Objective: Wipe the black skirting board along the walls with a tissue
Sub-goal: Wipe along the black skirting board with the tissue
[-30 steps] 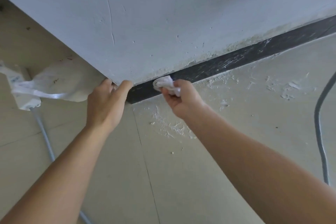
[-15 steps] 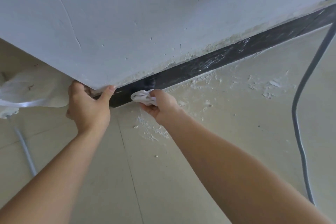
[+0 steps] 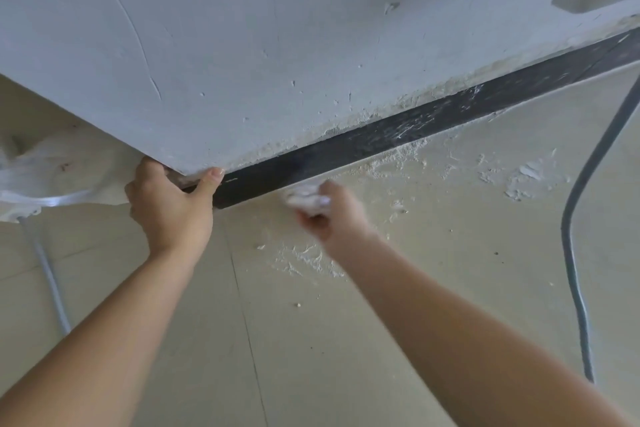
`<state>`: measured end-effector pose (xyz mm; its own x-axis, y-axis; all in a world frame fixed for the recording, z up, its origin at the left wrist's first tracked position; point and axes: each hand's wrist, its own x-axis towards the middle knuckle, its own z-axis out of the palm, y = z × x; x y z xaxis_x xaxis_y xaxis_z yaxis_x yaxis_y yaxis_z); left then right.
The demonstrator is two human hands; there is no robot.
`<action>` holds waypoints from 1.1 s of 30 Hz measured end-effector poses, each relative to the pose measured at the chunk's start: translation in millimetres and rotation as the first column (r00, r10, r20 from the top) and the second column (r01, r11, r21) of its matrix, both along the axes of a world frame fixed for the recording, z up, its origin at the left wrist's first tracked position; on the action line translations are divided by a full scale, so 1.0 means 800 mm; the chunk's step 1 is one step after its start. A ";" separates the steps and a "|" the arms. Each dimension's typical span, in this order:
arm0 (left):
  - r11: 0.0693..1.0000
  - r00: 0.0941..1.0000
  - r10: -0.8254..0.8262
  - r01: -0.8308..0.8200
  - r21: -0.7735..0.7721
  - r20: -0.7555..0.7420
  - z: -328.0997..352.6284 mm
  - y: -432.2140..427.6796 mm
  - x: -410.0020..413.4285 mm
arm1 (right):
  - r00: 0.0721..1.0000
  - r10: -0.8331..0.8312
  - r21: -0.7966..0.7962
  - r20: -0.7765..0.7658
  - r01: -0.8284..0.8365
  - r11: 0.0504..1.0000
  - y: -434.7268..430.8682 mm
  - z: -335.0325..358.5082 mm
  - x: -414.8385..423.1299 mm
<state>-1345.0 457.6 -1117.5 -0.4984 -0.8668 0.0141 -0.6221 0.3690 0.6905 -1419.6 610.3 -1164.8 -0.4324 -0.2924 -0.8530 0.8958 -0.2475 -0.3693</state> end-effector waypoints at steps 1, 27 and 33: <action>1.000 1.000 0.006 -0.006 -0.008 0.015 -0.002 0.002 0.001 | 0.995 0.090 -0.054 0.032 -0.089 0.995 -0.020 -0.001 0.016; 0.996 0.999 -0.016 0.020 -0.088 0.039 0.008 -0.001 -0.005 | 0.990 0.129 0.013 -0.057 -0.128 0.992 0.010 0.060 -0.069; 0.995 0.998 -0.016 0.022 -0.098 0.060 0.008 -0.003 -0.006 | 0.967 -0.242 0.075 -0.074 0.247 0.966 0.081 0.043 -0.120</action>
